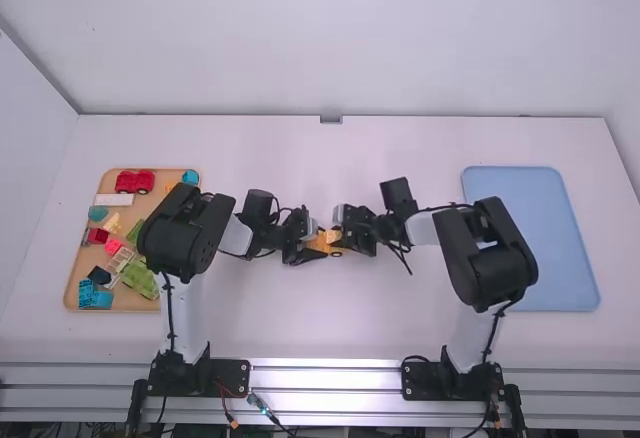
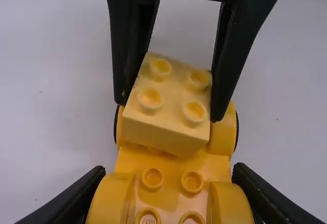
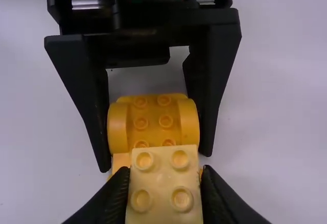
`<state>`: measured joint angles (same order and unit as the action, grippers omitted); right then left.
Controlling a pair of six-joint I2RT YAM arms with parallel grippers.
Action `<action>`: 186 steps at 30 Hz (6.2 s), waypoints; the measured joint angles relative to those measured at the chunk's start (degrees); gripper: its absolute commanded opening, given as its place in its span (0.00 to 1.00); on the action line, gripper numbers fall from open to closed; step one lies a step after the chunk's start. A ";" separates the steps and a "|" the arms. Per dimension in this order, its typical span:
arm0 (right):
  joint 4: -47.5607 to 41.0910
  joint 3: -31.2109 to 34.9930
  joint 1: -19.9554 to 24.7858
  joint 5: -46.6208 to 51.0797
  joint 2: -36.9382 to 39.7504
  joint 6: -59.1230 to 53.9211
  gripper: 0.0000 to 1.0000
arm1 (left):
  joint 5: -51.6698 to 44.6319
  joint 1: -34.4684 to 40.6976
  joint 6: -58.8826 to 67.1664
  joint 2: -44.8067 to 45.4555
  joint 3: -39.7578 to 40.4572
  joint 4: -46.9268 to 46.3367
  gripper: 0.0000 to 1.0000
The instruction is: Assemble lego blocks to make yellow taxi
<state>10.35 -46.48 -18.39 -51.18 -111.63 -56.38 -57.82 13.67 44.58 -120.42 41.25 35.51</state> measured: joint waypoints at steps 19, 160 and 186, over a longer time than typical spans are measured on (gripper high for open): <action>-3.15 -0.02 0.39 -1.64 0.00 0.26 0.32 | -0.37 0.00 1.73 0.00 -0.02 -0.33 0.57; -3.87 1.07 -1.01 -1.42 2.34 1.95 0.00 | -2.43 0.11 7.15 0.00 1.22 -6.12 0.50; -4.94 -1.03 0.90 -5.25 -1.79 5.05 0.00 | -1.01 0.17 3.63 0.00 0.72 -2.51 0.49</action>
<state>5.41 -47.51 -17.50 -56.42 -113.43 -51.33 -58.83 13.85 48.21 -120.42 41.98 32.99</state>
